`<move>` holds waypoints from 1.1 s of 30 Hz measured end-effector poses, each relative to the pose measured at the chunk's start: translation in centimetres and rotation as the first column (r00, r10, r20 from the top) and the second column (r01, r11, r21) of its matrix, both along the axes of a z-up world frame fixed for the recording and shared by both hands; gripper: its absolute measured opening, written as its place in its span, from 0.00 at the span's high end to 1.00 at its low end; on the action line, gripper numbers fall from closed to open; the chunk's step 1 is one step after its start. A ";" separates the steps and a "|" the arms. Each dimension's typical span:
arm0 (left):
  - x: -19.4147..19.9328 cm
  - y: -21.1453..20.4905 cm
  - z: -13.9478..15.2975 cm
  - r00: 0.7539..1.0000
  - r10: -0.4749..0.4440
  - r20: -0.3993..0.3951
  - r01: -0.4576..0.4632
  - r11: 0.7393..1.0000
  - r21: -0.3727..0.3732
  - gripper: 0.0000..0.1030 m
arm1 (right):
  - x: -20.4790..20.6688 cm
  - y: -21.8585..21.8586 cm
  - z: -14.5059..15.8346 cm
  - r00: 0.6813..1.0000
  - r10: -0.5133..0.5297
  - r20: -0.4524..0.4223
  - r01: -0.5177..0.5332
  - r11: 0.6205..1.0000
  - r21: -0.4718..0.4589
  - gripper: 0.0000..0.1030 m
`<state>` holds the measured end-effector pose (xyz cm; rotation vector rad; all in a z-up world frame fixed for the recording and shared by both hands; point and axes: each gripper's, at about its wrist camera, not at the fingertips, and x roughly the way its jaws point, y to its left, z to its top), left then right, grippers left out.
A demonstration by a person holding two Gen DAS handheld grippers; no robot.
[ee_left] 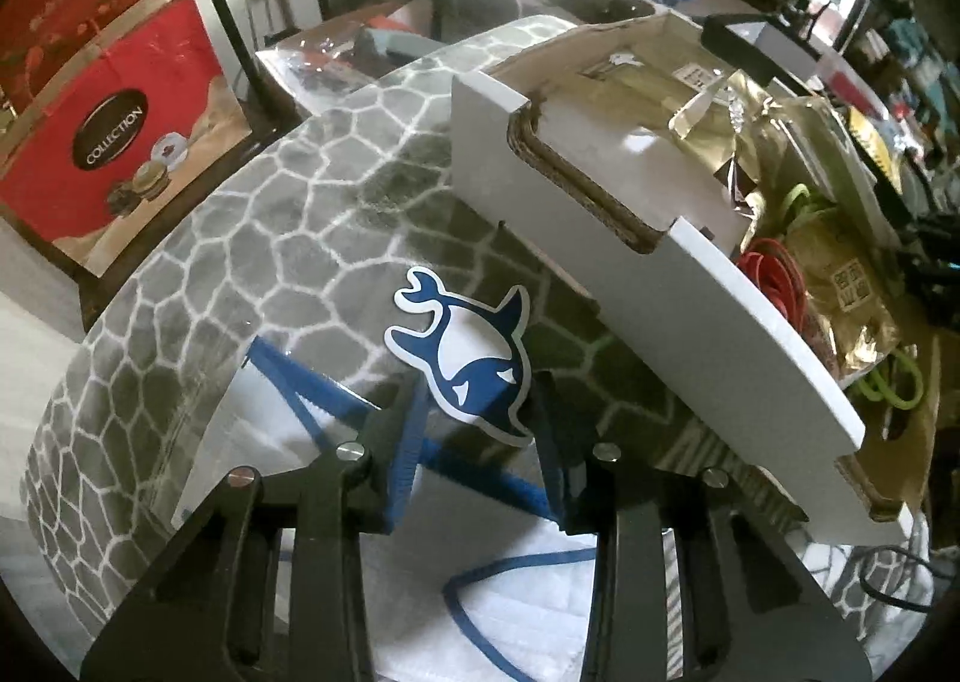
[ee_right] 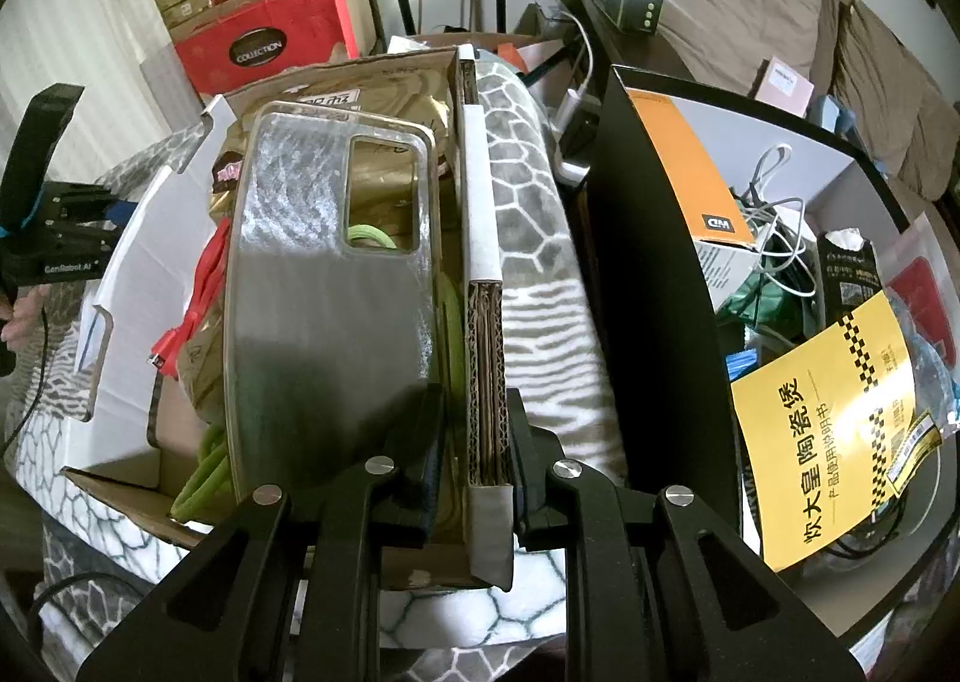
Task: Organize objects
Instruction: 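Reach the left tool to the blue shark sticker and grasp it, then carry the shark sticker over the box and drop it onto the phone case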
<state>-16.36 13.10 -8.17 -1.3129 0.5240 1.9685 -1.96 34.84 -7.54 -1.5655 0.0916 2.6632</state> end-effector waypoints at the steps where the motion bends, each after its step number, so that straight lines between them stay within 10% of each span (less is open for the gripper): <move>1: 0.0 -0.2 0.0 1.000 0.016 0.002 -0.016 1.000 0.009 0.69 | 0.0 0.0 0.0 1.000 0.000 0.000 0.000 1.000 -0.001 0.83; 13: 0.6 -3.3 4.0 0.989 0.150 -0.007 -0.147 0.976 0.162 0.69 | 0.2 0.1 0.1 1.000 -0.001 -0.006 0.001 1.000 -0.018 0.83; 33: 10.7 7.7 10.4 0.995 -0.068 -0.070 0.085 0.956 0.279 0.69 | 0.7 1.5 1.4 0.998 -0.031 -0.046 0.023 0.987 -0.162 0.71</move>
